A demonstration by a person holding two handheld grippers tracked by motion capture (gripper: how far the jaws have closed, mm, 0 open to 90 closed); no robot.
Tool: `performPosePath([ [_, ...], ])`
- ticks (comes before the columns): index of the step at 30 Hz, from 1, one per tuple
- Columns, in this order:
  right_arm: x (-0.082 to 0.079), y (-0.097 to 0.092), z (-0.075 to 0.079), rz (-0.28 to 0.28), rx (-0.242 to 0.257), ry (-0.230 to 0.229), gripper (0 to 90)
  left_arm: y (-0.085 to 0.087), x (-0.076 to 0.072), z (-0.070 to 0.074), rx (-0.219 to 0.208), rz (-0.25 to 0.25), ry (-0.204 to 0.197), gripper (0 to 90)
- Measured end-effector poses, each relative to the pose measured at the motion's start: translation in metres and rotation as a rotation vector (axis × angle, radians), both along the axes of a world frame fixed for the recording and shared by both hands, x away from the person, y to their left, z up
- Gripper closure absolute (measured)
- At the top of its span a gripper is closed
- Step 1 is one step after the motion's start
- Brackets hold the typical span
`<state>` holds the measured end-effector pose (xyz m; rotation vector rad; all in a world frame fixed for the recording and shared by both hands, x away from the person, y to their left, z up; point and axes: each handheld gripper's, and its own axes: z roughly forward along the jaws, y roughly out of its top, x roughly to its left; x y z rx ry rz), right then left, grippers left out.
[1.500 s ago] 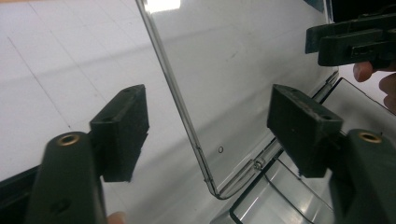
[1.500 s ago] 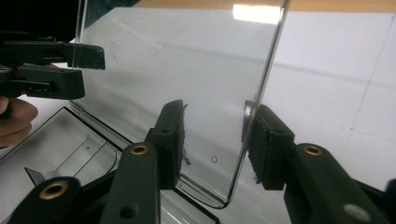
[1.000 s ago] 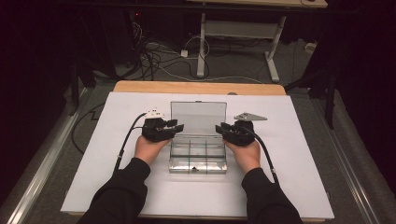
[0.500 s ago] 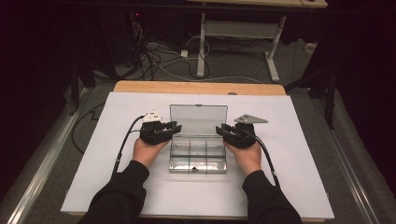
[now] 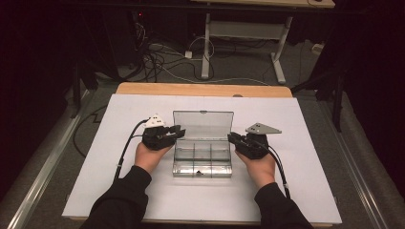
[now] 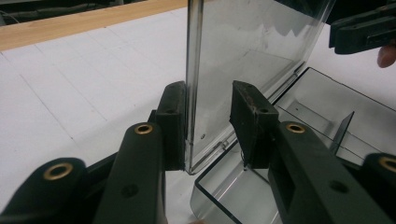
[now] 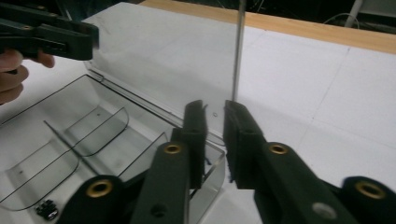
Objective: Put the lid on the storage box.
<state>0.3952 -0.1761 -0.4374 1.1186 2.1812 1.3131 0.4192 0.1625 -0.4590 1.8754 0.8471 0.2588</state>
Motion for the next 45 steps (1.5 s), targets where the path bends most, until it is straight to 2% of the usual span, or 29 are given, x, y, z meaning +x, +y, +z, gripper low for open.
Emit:
performPosePath([
  [4,-0.006,0.004,0.005,0.018,0.003,-0.031,90.0,0.000,-0.004,0.000,0.011,-0.002,-0.013,64.1],
  [6,-0.008,0.006,0.007,0.025,0.003,-0.042,90.0,0.000,-0.006,0.001,0.020,-0.003,-0.019,63.9],
  [9,-0.010,0.008,0.008,0.040,0.010,-0.029,90.0,0.000,-0.009,0.001,0.025,-0.005,-0.024,63.5],
  [16,-0.013,0.009,0.011,0.038,0.015,-0.043,90.0,-0.001,-0.016,0.002,0.052,-0.003,-0.039,62.3],
  [21,-0.015,0.010,0.011,0.037,0.016,-0.038,90.0,-0.001,-0.021,0.000,0.056,0.000,-0.049,61.2],
  [24,-0.016,0.010,0.011,0.041,0.015,-0.039,90.0,0.000,-0.023,-0.001,0.057,0.004,-0.046,60.2],
  [30,-0.020,0.010,0.009,0.046,0.014,-0.038,90.0,0.007,-0.028,-0.004,0.053,0.002,-0.016,56.9],
  [34,-0.022,0.009,0.006,0.046,0.016,-0.037,90.0,0.016,-0.036,-0.006,0.031,0.013,0.005,57.3],
  [38,-0.025,0.008,0.004,0.044,0.016,-0.037,90.0,0.020,-0.047,-0.008,0.028,0.006,0.012,68.0],
  [40,-0.027,0.008,0.003,0.044,0.011,-0.039,90.0,0.018,-0.053,-0.008,0.025,-0.027,0.018,77.4],
  [41,-0.027,0.008,0.003,0.046,0.007,-0.041,90.0,0.015,-0.055,-0.007,0.030,-0.039,0.021,79.5],
  [45,-0.031,0.009,0.001,0.049,-0.002,-0.044,90.0,0.007,-0.063,-0.005,0.004,-0.070,0.025,83.6],
])
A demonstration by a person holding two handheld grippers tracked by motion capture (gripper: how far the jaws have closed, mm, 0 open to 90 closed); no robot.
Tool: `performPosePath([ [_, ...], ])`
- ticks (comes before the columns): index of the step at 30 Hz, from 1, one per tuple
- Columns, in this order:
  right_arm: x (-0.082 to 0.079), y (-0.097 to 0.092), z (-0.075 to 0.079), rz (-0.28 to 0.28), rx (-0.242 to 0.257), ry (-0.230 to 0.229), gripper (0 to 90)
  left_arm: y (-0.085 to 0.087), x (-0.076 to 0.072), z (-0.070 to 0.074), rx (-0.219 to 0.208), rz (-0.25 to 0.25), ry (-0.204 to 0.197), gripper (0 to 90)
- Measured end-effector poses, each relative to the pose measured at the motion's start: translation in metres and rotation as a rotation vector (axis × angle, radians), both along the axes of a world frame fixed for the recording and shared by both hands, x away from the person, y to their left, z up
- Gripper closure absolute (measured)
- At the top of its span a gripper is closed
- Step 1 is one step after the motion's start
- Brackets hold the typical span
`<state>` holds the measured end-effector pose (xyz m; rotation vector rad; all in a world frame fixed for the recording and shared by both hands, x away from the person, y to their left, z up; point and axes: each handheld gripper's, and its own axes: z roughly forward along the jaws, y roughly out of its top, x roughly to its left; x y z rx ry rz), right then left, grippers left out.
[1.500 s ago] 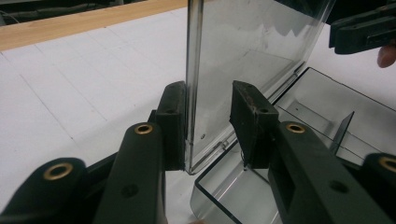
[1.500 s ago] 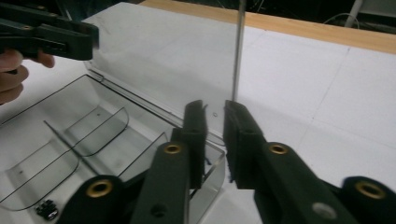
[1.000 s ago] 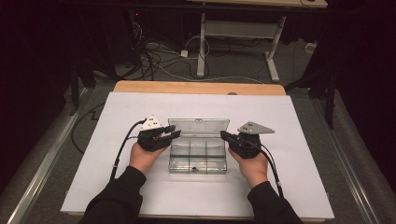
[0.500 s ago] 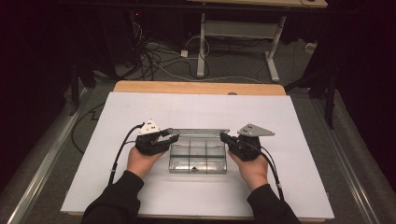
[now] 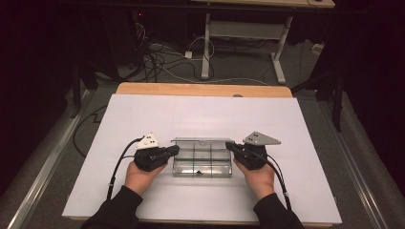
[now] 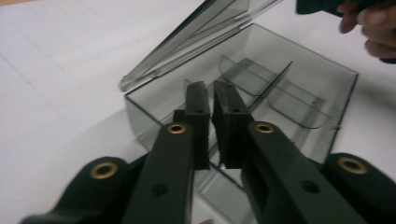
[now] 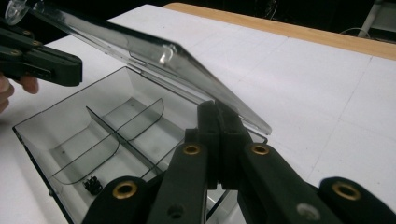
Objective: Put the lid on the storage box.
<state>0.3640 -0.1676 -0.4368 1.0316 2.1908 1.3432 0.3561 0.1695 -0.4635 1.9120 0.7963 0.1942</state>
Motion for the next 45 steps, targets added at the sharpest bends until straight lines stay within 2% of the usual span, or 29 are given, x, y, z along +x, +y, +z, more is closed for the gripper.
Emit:
performPosePath([
  [6,-0.006,-0.002,-0.005,-0.001,-0.011,0.004,90.0,-0.005,-0.005,0.001,-0.023,-0.011,0.000,87.2],
  [15,-0.016,-0.004,-0.015,0.002,-0.013,0.018,90.0,-0.005,-0.010,0.001,-0.036,-0.014,-0.009,87.3],
  [20,-0.022,-0.007,-0.015,0.010,-0.030,0.006,90.0,-0.004,-0.014,0.000,-0.032,-0.014,-0.010,87.3],
  [25,-0.031,-0.022,-0.015,-0.017,-0.040,0.004,90.0,-0.002,-0.017,0.000,-0.037,-0.017,-0.009,87.2],
  [29,-0.038,-0.037,-0.022,-0.056,-0.057,0.016,89.9,-0.001,-0.021,-0.001,-0.032,-0.016,-0.012,87.1],
  [32,-0.044,-0.046,-0.028,-0.068,-0.056,0.033,86.6,0.003,-0.026,-0.001,-0.032,-0.021,-0.015,87.1],
  [38,-0.054,-0.058,-0.034,-0.084,-0.058,0.082,65.7,0.009,-0.033,-0.004,-0.026,-0.016,-0.006,87.0],
  [45,-0.064,-0.060,-0.034,-0.071,-0.062,0.090,29.7,0.011,-0.040,-0.005,-0.014,-0.023,-0.009,86.9],
])
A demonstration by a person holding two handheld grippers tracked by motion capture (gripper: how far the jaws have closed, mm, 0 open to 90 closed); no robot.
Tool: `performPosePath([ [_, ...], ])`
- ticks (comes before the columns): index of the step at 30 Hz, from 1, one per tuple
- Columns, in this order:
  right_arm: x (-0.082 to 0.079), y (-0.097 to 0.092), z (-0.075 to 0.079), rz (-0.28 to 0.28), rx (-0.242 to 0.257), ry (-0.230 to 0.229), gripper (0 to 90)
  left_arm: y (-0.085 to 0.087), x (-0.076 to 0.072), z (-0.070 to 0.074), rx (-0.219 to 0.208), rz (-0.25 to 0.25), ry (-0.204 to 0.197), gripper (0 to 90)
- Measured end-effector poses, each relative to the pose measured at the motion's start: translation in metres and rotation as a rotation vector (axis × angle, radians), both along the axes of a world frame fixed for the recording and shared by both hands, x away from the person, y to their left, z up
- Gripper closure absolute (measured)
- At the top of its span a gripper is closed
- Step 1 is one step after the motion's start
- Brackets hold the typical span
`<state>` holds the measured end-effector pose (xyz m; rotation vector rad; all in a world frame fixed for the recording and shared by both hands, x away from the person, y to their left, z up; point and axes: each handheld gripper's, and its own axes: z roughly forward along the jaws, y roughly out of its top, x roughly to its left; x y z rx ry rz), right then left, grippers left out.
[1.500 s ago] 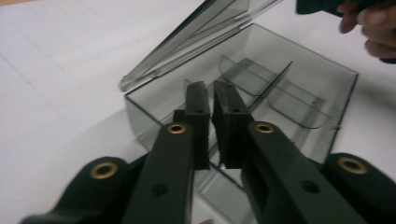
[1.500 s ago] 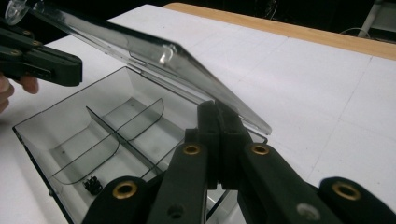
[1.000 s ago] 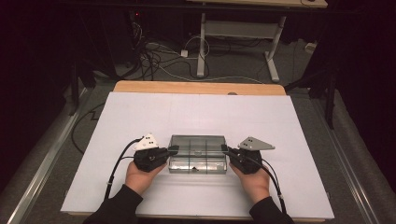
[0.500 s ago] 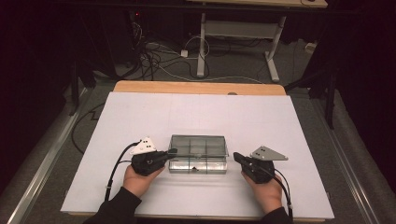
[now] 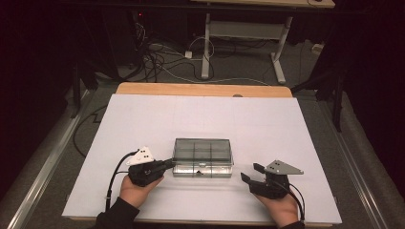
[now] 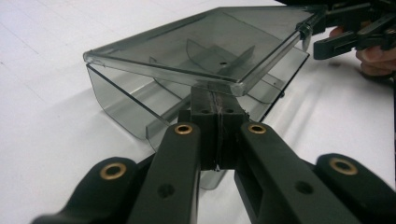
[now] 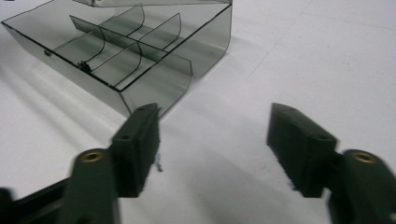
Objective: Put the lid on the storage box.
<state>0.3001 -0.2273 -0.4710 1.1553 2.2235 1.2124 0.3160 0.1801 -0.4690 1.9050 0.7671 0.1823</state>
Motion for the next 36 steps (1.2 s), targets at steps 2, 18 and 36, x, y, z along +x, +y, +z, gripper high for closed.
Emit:
performPosePath([
  [2,-0.002,-0.001,0.000,0.010,0.021,0.005,20.1,0.000,-0.002,0.000,0.007,0.001,-0.001,86.9],
  [18,-0.010,-0.007,-0.001,-0.015,0.032,-0.039,0.0,0.026,-0.020,-0.010,0.028,0.039,0.024,84.0],
  [36,-0.011,-0.006,0.002,-0.013,0.037,-0.068,0.0,0.034,-0.023,-0.013,0.032,0.043,-0.011,29.3],
])
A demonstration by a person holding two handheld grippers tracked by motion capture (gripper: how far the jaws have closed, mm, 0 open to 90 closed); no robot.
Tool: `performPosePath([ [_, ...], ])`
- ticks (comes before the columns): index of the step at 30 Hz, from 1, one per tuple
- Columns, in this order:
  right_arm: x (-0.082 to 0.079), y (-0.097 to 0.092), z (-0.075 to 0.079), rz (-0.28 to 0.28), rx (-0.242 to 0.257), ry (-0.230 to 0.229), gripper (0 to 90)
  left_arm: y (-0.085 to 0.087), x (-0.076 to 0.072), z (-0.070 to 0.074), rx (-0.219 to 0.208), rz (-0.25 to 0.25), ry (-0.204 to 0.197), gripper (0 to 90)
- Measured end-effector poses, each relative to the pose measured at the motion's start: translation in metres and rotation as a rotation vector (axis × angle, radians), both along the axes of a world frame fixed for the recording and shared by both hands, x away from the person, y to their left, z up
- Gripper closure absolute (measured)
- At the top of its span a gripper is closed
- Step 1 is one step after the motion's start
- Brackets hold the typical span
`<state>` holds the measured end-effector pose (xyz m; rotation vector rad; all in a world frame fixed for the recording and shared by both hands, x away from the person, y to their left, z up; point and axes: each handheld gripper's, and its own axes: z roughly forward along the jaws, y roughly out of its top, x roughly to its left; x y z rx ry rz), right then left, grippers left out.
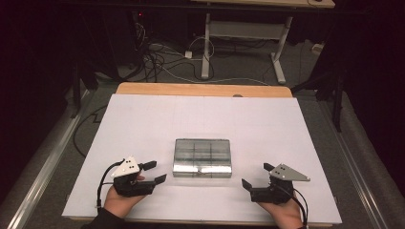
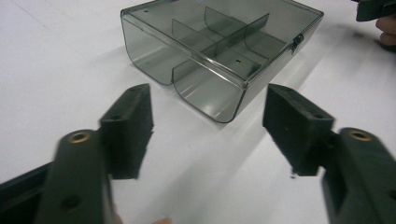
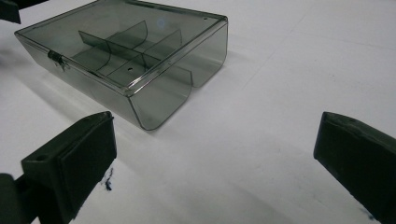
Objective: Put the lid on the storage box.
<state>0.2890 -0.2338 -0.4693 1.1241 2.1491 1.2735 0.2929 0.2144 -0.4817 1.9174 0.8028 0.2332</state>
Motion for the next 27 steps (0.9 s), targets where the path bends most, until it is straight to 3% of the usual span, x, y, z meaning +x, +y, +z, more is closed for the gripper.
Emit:
performPosePath([
  [5,0.0003,-0.0004,0.0000,-0.002,0.002,0.000,0.0,-0.0004,0.0012,0.0000,0.001,0.025,0.002,14.5],
  [8,0.0000,-0.0002,0.0001,0.001,0.001,-0.001,0.0,0.0000,0.0016,0.0003,-0.007,0.030,-0.006,11.8],
  [12,-0.0005,0.0005,0.0005,0.003,0.002,-0.004,0.0,-0.0008,0.0033,-0.0001,-0.005,0.045,0.001,0.6],
  [17,-0.0020,0.0011,0.0018,0.007,0.003,-0.016,0.0,-0.0011,0.0065,-0.0023,0.008,0.047,0.022,0.0],
  [27,-0.0023,-0.0014,0.0030,0.005,0.007,-0.025,0.0,0.0000,0.0075,-0.0030,0.010,0.073,0.018,0.0],
])
